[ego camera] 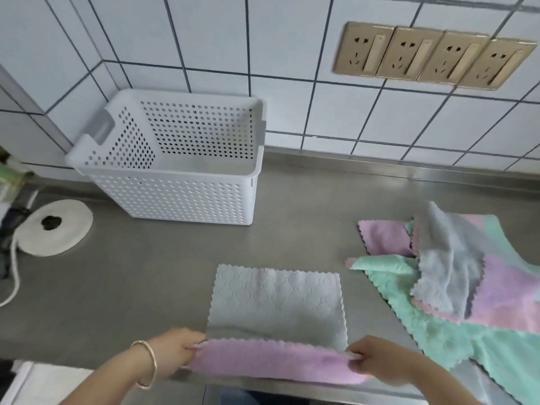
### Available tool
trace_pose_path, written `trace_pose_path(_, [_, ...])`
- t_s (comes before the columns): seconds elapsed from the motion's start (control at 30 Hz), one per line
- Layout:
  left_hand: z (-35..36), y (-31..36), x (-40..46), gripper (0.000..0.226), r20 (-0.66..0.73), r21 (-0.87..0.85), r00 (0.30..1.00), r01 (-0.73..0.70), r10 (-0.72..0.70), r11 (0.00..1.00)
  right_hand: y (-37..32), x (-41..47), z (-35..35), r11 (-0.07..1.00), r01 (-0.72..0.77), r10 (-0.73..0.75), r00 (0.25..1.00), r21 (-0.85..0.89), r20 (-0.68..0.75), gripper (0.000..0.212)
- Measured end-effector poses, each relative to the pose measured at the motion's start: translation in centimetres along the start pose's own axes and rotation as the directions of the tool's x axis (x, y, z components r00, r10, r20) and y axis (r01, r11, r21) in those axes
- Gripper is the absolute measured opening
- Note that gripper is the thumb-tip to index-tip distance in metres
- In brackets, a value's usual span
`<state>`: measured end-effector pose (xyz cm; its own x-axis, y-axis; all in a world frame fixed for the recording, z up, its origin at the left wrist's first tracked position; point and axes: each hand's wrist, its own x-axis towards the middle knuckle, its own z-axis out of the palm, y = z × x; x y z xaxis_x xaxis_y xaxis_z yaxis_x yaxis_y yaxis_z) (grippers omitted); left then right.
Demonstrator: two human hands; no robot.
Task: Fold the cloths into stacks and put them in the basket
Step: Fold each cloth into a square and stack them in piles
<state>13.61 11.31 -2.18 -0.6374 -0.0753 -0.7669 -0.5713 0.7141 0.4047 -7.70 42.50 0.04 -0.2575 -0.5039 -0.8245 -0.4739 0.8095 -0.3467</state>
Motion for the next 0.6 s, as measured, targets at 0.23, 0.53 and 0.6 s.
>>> trace_pose_path(0.23, [-1.9, -0.3, 2.5, 0.025, -0.153, -0.294, 0.986, 0.02, -0.068, 0.956, 0.0, 3.1, -0.6, 0.939, -0.074, 0.137, 0.976, 0.336, -0.167, 0.032])
trace_pose_path(0.53, [-3.0, 2.7, 6.8, 0.028, -0.38, -0.43, 0.879, 0.107, -0.288, 0.896, 0.7, 6.6, -0.6, 0.793, -0.045, 0.368, 0.83, 0.607, -0.419, 0.017])
trace_pose_path(0.6, [-2.9, 2.4, 7.5, 0.035, -0.395, -0.414, 0.861, 0.145, -0.322, 0.898, 0.6, 7.0, -0.7, 0.805, -0.031, 0.377, 0.799, 0.593, -0.469, 0.02])
